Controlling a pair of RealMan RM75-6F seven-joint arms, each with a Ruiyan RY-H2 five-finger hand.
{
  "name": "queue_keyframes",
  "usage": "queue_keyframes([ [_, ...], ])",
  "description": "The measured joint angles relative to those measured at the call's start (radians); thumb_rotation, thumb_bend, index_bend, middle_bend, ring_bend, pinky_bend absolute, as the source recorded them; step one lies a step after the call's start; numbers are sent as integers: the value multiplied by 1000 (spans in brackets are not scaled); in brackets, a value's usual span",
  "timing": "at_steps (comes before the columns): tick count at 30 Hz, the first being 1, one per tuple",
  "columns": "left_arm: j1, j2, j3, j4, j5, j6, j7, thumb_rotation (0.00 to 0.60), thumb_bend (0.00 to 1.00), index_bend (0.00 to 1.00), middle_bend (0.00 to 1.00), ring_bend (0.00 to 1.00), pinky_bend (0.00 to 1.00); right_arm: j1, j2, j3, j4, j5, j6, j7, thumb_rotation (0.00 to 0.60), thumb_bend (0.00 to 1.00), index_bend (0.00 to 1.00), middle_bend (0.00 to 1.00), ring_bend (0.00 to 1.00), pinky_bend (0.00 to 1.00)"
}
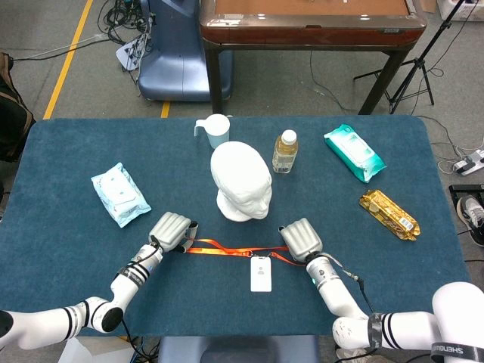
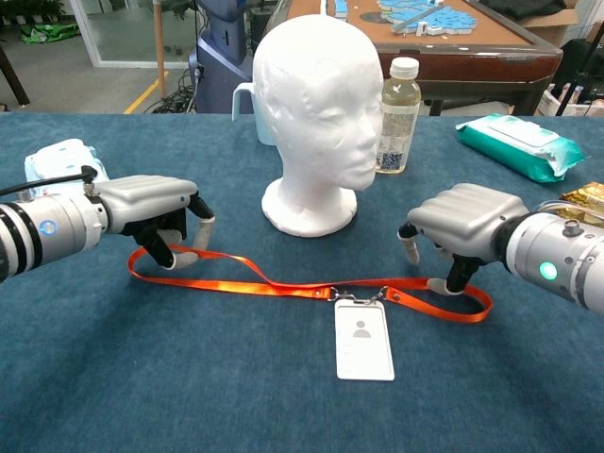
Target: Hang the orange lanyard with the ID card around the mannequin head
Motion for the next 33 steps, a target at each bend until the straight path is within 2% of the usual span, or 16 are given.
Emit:
queue_keyframes([
  [7,-1,-2,1,6,-4,-5,-2,600,436,588,1000,941,885,-3,-1,-17,-5,-23,0,5,600,337,431,980,1000,1000],
  [14,-2,-1,1,8,-1,-9,-9,600,435,588,1000,941,885,-13,0,-31,-18,-61,21,4,600,339,521,988,1000,1000],
  [25,-3,3,1,6,-2,-14,-17,600,436,588,1000,941,885,-16,-20,-24,14,-54,8,10,600,342,557,994,1000,1000],
  [33,-3,6,0,8,-1,-15,-25,600,435,588,1000,941,885,-10,-37,-12,39,-39,-2,8,600,410,591,1000,1000,1000],
])
